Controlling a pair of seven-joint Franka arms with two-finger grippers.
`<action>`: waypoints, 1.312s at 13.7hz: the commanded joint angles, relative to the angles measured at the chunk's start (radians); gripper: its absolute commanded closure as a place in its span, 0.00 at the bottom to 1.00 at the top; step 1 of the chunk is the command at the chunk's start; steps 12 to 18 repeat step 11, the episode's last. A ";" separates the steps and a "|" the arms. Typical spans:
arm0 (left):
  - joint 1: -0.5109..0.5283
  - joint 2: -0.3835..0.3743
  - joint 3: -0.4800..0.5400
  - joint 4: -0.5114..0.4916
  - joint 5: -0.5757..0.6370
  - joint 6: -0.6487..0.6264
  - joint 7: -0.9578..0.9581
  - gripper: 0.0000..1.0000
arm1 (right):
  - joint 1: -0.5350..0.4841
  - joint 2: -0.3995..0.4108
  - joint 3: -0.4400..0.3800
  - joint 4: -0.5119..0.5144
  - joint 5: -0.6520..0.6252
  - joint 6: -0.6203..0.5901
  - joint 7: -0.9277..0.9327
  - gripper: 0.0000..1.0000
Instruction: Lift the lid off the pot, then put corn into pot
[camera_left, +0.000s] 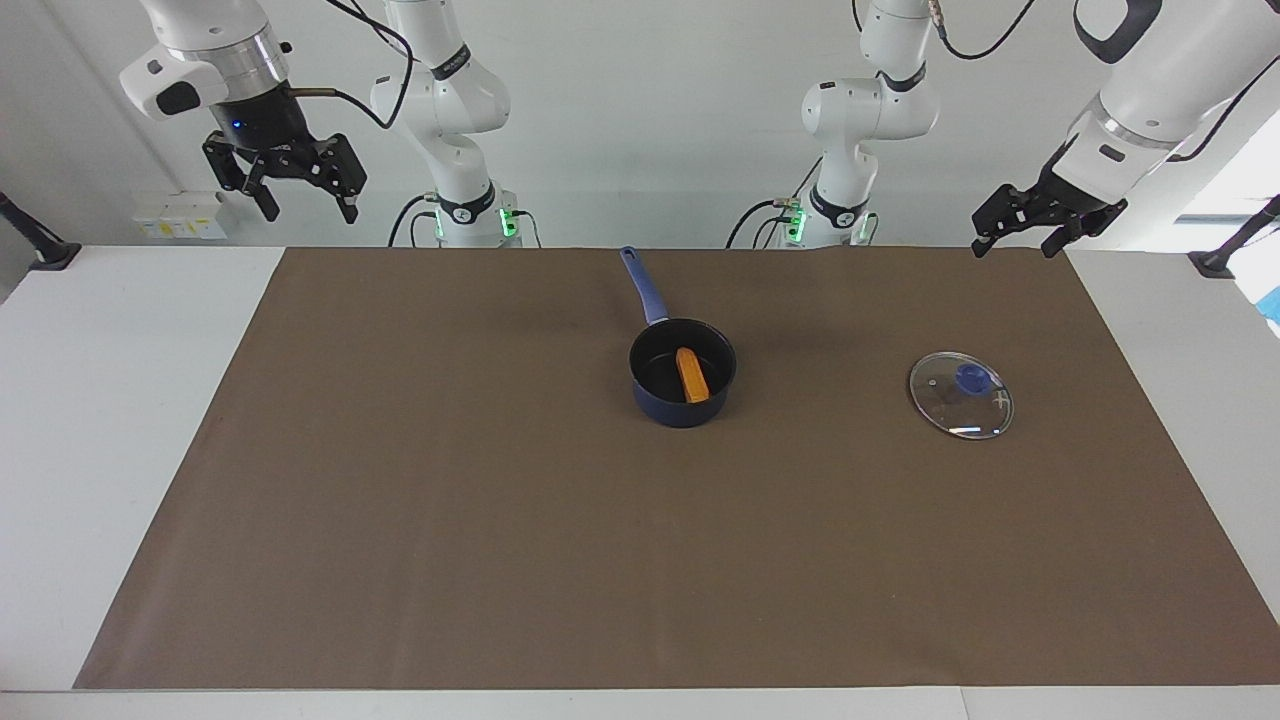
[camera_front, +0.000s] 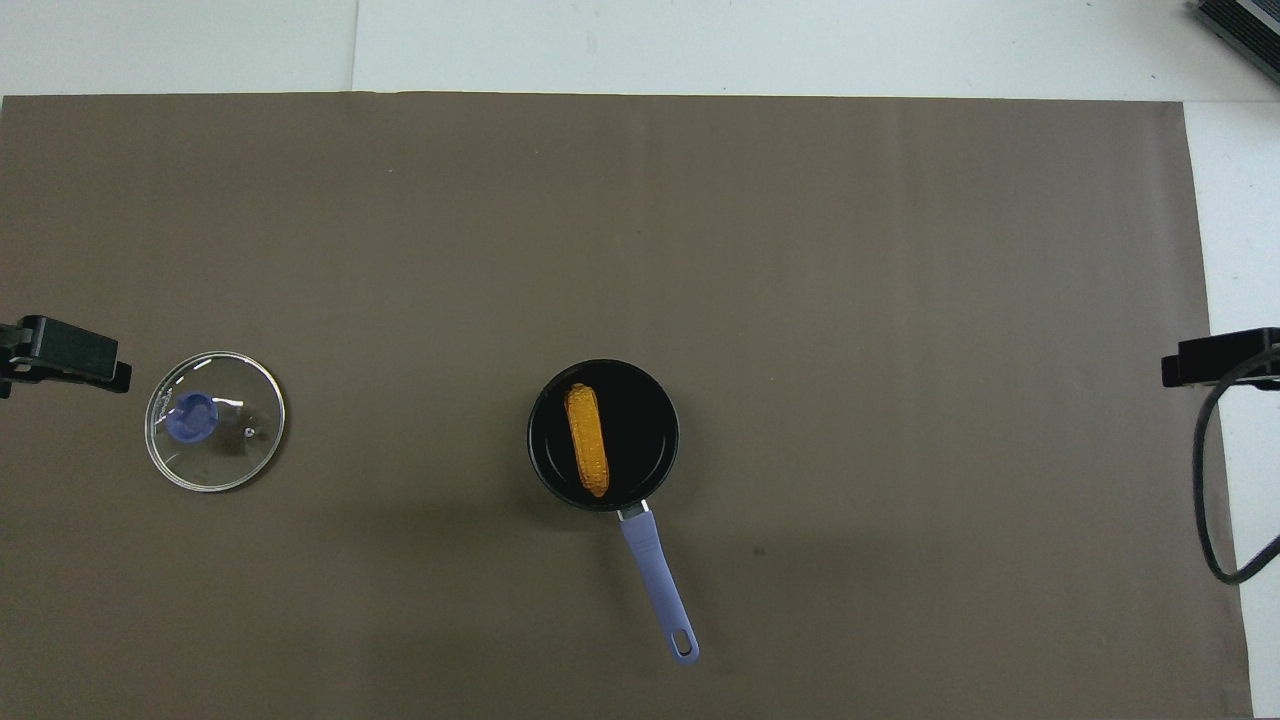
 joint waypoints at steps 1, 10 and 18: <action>0.001 -0.024 0.000 -0.025 0.015 0.019 0.005 0.00 | -0.008 -0.017 0.004 -0.021 -0.003 -0.002 -0.025 0.00; 0.001 -0.024 0.000 -0.025 0.015 0.019 0.005 0.00 | -0.008 -0.038 0.004 -0.049 -0.003 -0.004 -0.028 0.00; 0.001 -0.024 0.000 -0.025 0.015 0.019 0.005 0.00 | -0.008 -0.038 0.004 -0.051 -0.003 -0.005 -0.027 0.00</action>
